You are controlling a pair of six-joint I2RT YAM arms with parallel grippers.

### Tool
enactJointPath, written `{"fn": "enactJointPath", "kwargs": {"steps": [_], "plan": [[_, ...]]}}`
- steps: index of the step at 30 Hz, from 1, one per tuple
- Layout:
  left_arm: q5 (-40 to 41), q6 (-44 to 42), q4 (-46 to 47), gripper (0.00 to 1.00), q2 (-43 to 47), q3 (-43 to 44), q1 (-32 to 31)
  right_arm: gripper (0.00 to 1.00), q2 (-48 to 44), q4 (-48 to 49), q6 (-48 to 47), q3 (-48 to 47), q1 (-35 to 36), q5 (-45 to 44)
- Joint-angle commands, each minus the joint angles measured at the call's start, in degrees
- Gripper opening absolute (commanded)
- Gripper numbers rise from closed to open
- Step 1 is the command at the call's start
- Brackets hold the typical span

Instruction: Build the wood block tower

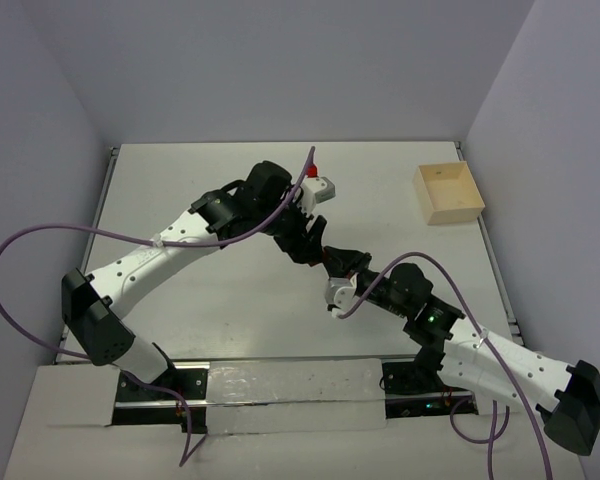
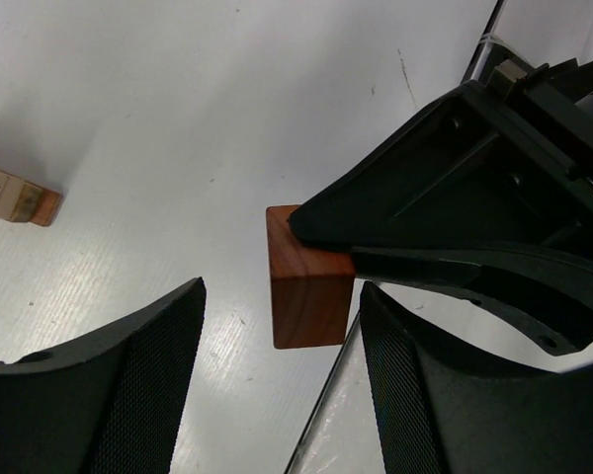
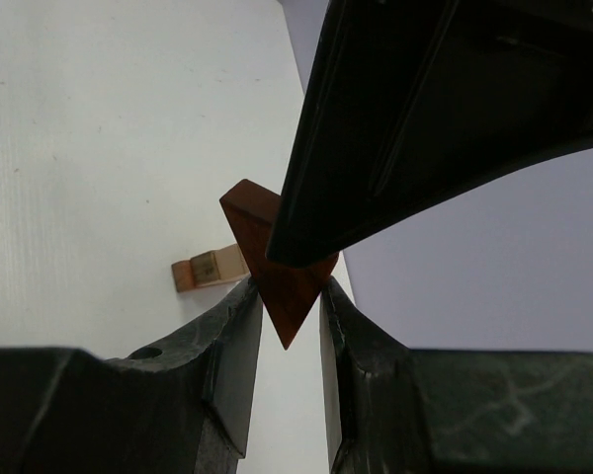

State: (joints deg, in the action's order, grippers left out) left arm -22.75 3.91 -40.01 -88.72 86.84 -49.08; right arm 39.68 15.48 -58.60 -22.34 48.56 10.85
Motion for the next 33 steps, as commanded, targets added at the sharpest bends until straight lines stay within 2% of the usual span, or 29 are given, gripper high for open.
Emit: {"fn": "enactJointPath", "kwargs": {"steps": [1, 4, 11, 13, 15, 17, 18, 19, 21, 22, 23, 26, 28, 31, 33], "plan": [[-2.38, 0.92, 2.38, 0.68, 0.12, 2.81, -0.31, 0.00, 0.49, 3.33, 2.87, -3.50, 0.75, -0.75], [-2.99, 1.34, 2.75, 0.64, 0.05, 2.63, -0.31, 0.00, 0.96, 3.49, 3.23, -3.98, 0.84, -0.83], [-3.15, 1.19, 2.40, 0.41, -0.14, 2.63, -0.31, 0.00, 1.46, 4.30, 4.10, -4.06, 0.92, -1.36], [-3.18, 1.25, 2.33, 0.30, -0.14, 2.63, -0.31, 0.00, 1.52, 4.50, 4.30, -4.10, 0.99, -1.62], [-3.19, 1.45, 2.35, 0.11, -0.31, 2.54, -0.31, 0.03, 1.63, 4.39, 4.54, -4.21, 1.06, -1.97], [-2.85, 1.72, 2.40, 0.00, -0.22, 2.36, -0.31, 0.23, 1.81, 4.46, 5.00, -4.38, 1.01, -2.59], [-3.00, 1.80, 2.48, 0.00, -0.12, 2.26, -0.23, 0.28, 1.82, 4.37, 5.21, -4.41, 1.01, -2.64], [-3.02, 1.81, 2.50, 0.00, 0.07, 2.07, -0.22, 0.37, 1.99, 4.21, 5.74, -4.66, 1.01, -3.18], [-2.86, 2.19, 2.94, 0.00, 1.02, 1.30, -0.04, 0.73, 2.17, 4.07, 7.08, -5.11, 1.01, -4.75], [-0.35, 3.52, 3.61, 0.00, 1.74, 0.63, 0.07, 0.87, 2.22, 3.77, 7.60, -5.26, 1.01, -5.68], [1.75, 4.73, 4.13, 0.00, 2.30, 0.14, 0.19, 0.97, 2.18, 3.41, 8.01, -5.28, 1.01, -6.83], [10.96, 10.27, 4.76, 0.00, 3.96, -0.99, 1.01, 1.00, 0.55, 3.27, 8.13, -3.56, 1.01, -9.53], [24.01, 17.65, 5.29, 0.00, 5.97, -2.73, 1.84, 1.00, -2.21, 3.78, 7.42, -0.81, 1.01, -10.52], [30.87, 20.50, 3.56, 0.00, 4.80, -1.52, 2.23, 1.00, -3.81, 0.31, 10.98, -0.86, 0.93, -14.22], [31.42, 21.21, 3.19, 0.00, 4.44, -1.24, 2.23, 1.00, -2.97, -1.71, 14.71, -2.67, 0.58, -17.35]]}}
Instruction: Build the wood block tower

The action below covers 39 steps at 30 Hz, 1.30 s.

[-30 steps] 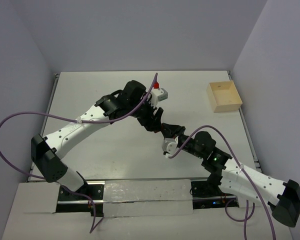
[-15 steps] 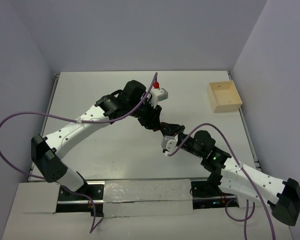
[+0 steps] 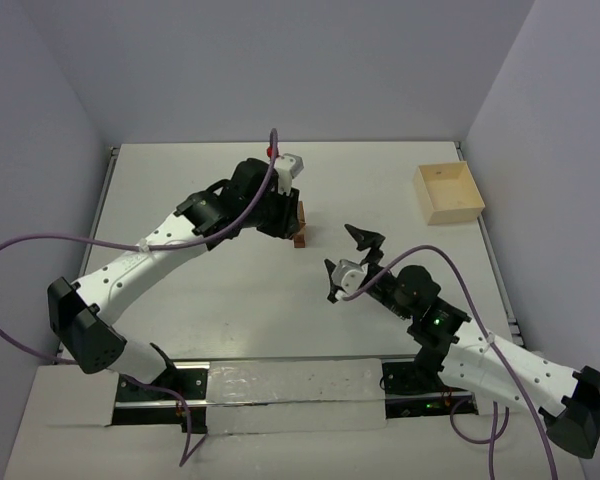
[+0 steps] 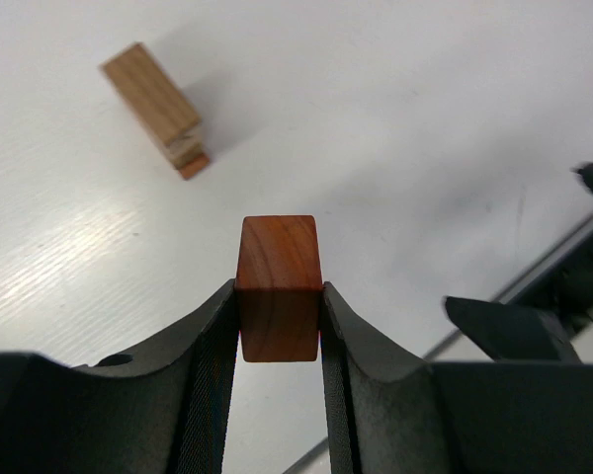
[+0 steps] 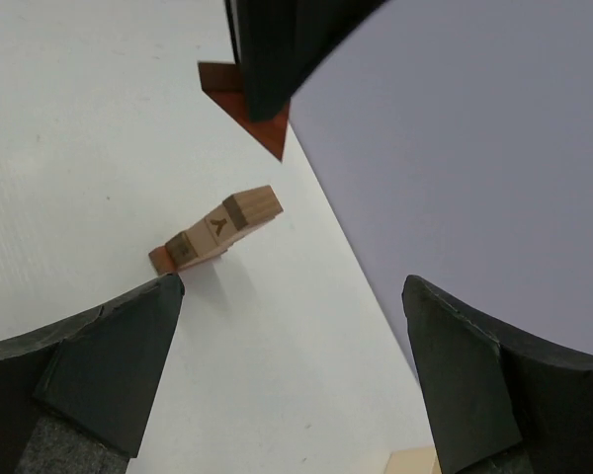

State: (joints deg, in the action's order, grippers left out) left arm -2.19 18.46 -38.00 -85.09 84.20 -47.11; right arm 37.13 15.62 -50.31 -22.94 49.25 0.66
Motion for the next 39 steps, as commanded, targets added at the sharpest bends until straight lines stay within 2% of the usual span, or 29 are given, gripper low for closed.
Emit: {"fn": "enactJointPath", "kwargs": {"steps": [1, 7, 10, 16, 20, 28, 32, 39], "plan": [[12.03, 7.68, 1.51, 0.00, 0.42, 1.16, 0.22, 1.00, 0.56, -3.67, 10.48, -3.11, -0.79, -9.72], [20.99, 12.57, 4.88, 0.00, -3.53, 1.90, 0.24, 1.00, 4.82, -12.38, 33.70, -10.14, -4.31, -21.59], [26.71, 16.13, 5.93, 0.00, -6.81, 3.88, 0.26, 0.99, 8.23, -20.06, 45.68, -15.67, -8.18, -19.40], [34.92, 22.00, 7.76, 0.00, -13.45, 8.38, 0.26, 0.91, 18.89, -33.75, 58.97, -26.92, -17.26, -14.76], [34.80, 23.12, 9.84, 0.00, -15.41, 9.49, 0.18, 0.91, 22.81, -35.57, 62.52, -30.73, -20.28, -14.13], [35.51, 23.28, 10.30, 0.00, -20.61, 13.64, 0.17, 0.93, 23.78, -31.99, 64.12, -30.07, -21.57, -14.62], [35.52, 22.97, 8.15, 0.00, -24.61, 17.68, 0.18, 0.96, 24.87, -33.33, 65.39, -31.66, -21.73, -14.37], [33.92, 22.90, 8.60, 0.00, -25.66, 17.02, 0.09, 0.95, 30.56, -37.80, 66.51, -36.34, -23.31, -13.58]]}}
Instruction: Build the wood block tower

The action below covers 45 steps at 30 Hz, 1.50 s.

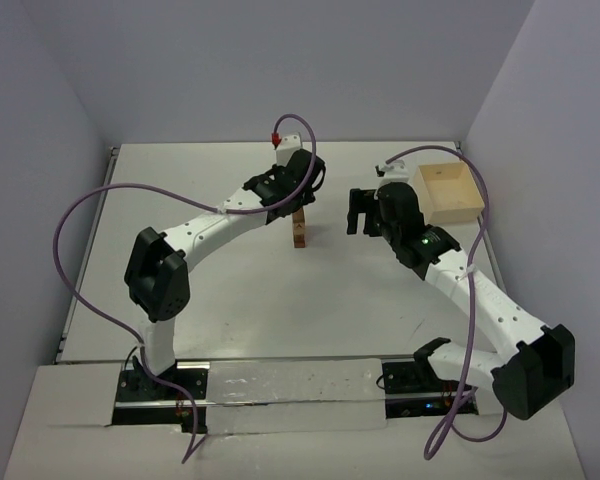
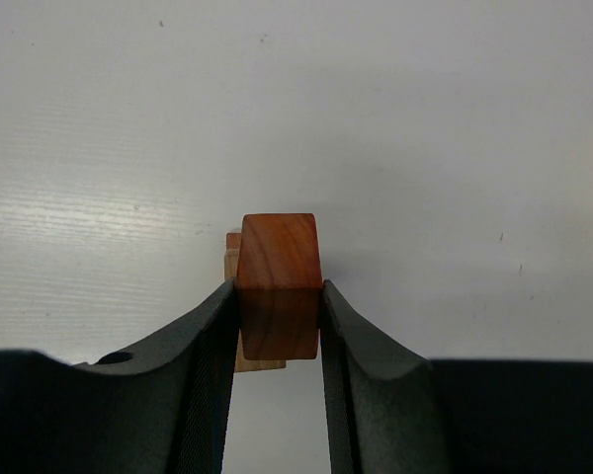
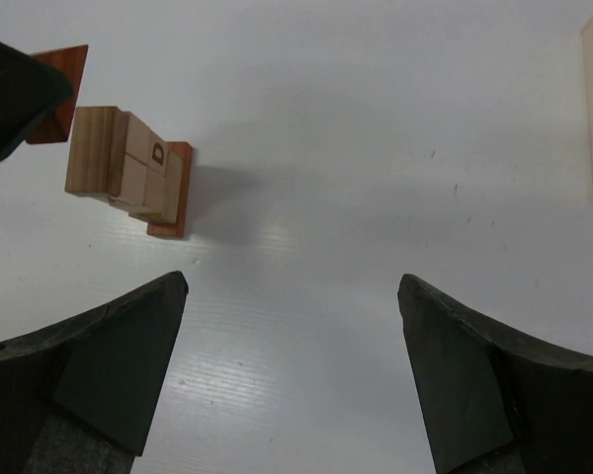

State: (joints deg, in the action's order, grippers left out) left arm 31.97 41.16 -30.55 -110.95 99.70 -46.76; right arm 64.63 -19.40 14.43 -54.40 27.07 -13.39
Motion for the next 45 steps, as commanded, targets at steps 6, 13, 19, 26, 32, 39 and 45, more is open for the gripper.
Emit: {"fn": "enactJointPath", "kwargs": {"steps": [6, 13, 19, 26, 32, 39, 45], "plan": [[-0.59, 0.34, 0.75, 0.00, 0.17, 0.70, -0.28, 0.95, 7.46, -5.69, 3.95, -8.91, -2.20, 1.08], [-2.19, 0.78, 0.71, 0.02, 1.18, -2.12, -0.35, 0.95, 8.31, -6.25, 5.10, -10.98, -2.20, 1.61], [-2.88, 0.81, 0.82, 0.01, 2.05, -3.28, -0.32, 0.96, 8.40, -6.18, 5.11, -10.82, -2.20, 1.79], [-3.26, 0.55, 1.18, 0.01, 2.48, -4.01, -0.26, 0.97, 8.73, -6.14, 4.78, -11.25, -2.23, 1.86], [-3.32, 0.59, 1.15, 0.04, 2.49, -4.08, -0.30, 0.97, 9.19, -6.22, 4.82, -11.96, -2.28, 2.05], [-2.72, 0.34, 0.96, 0.05, 2.02, -3.68, -0.35, 0.98, 8.42, -6.43, 4.54, -11.73, -2.29, 1.76], [-2.17, 0.07, 1.10, 0.06, 2.38, -3.98, -0.35, 0.98, 8.33, -6.54, 4.72, -12.24, -2.37, 1.97]]}}
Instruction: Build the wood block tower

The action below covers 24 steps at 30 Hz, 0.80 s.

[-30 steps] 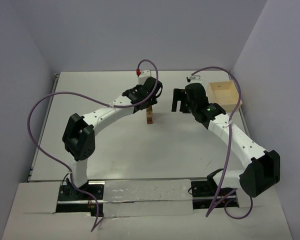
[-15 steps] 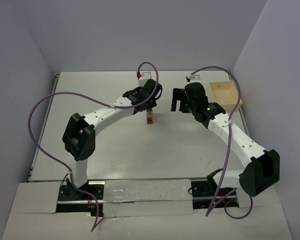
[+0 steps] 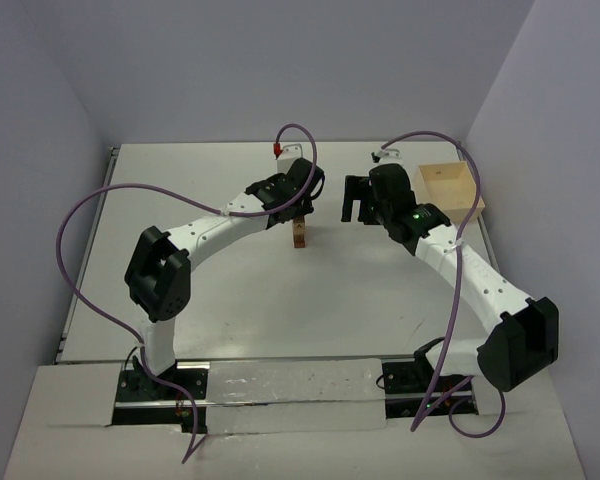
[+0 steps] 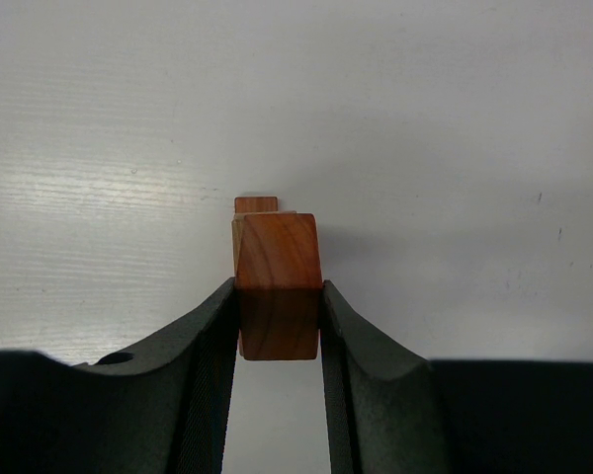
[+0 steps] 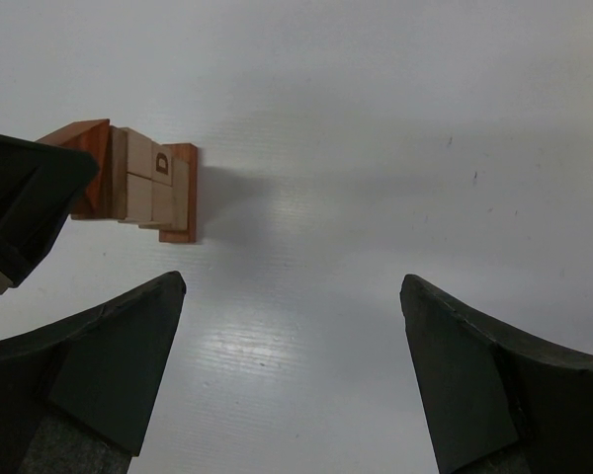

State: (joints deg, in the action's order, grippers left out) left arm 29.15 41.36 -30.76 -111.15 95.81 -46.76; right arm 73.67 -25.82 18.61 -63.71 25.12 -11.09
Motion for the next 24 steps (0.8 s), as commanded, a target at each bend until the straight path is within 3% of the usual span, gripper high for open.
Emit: {"fn": "enactJointPath", "kwargs": {"steps": [1, 24], "plan": [[0.65, -0.14, 1.26, 0.07, 2.42, -0.03, -0.35, 0.98, -0.53, -0.17, 0.49, -3.10, -0.43, -0.33], [0.99, -0.07, 1.12, 0.14, 1.44, 0.28, -0.27, 0.99, -0.11, -0.28, 0.28, -3.71, -0.43, 0.55]]}}
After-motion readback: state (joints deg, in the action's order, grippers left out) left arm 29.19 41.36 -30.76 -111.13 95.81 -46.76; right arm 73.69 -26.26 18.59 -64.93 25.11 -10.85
